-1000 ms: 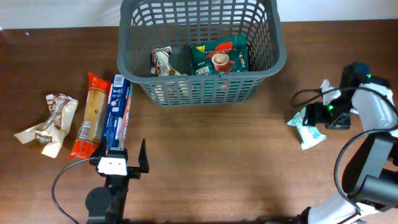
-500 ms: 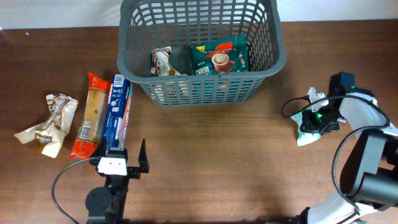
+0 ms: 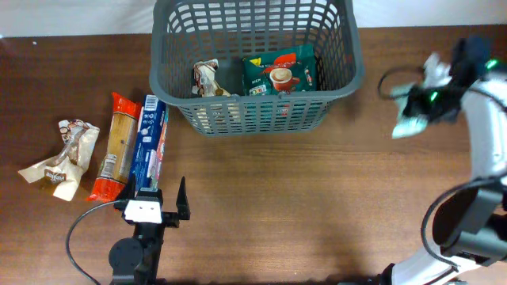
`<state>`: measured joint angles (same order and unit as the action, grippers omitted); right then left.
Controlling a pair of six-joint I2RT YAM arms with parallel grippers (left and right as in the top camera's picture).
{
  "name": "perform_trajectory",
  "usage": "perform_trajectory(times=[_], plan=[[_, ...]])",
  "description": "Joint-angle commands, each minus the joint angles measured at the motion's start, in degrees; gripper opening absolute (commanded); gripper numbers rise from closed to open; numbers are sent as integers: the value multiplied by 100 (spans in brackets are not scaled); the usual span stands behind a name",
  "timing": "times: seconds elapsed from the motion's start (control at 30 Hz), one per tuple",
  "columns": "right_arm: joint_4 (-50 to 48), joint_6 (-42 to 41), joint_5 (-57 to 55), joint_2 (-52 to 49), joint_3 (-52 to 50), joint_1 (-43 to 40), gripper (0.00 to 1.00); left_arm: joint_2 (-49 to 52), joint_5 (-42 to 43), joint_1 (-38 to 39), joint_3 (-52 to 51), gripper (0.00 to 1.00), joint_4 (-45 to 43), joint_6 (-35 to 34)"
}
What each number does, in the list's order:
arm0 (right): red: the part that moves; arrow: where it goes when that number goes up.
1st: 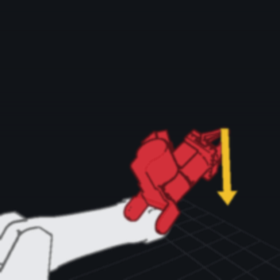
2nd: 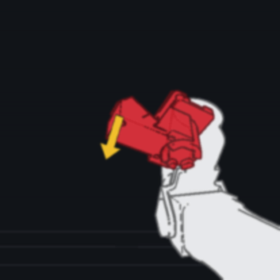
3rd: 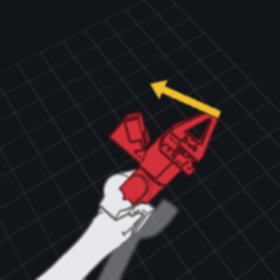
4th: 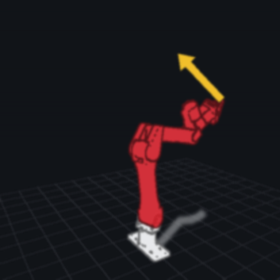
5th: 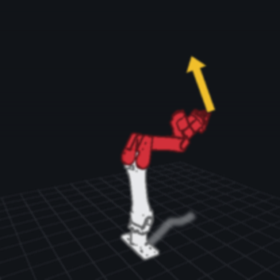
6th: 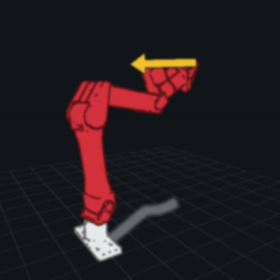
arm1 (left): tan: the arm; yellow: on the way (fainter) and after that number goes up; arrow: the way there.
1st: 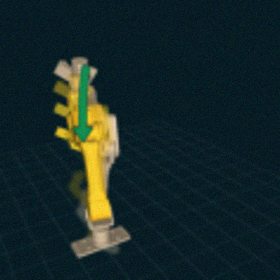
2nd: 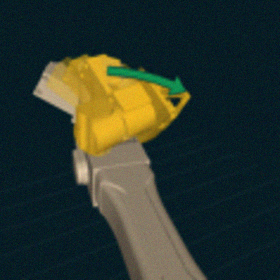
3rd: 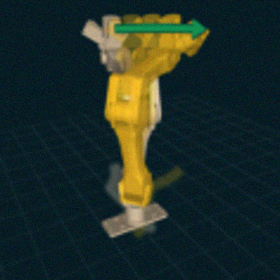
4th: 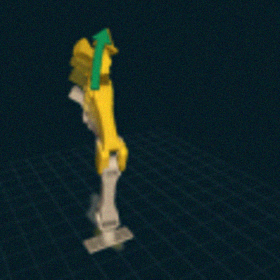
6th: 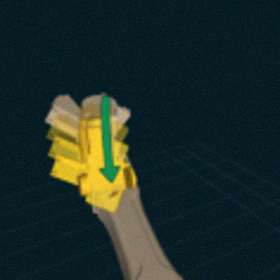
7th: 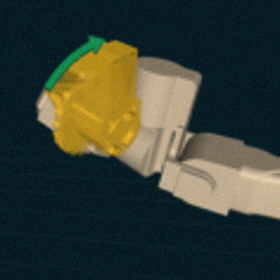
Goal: Pack container
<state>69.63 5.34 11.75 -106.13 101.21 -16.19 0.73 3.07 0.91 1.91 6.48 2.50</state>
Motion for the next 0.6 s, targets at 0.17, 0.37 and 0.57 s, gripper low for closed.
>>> perform_trajectory(times=[0.17,0.37,0.57], plan=[[476,-278,1480,164,3650,398,4,-37,61,17,-35,99,-2,-35],[85,-302,1762,162,4763,1419,4,-37,61,17,-35,99,-2,-35],[-726,-1290,970,-153,4697,2789,3,-37,61,17,-35,99,-2,-35]])
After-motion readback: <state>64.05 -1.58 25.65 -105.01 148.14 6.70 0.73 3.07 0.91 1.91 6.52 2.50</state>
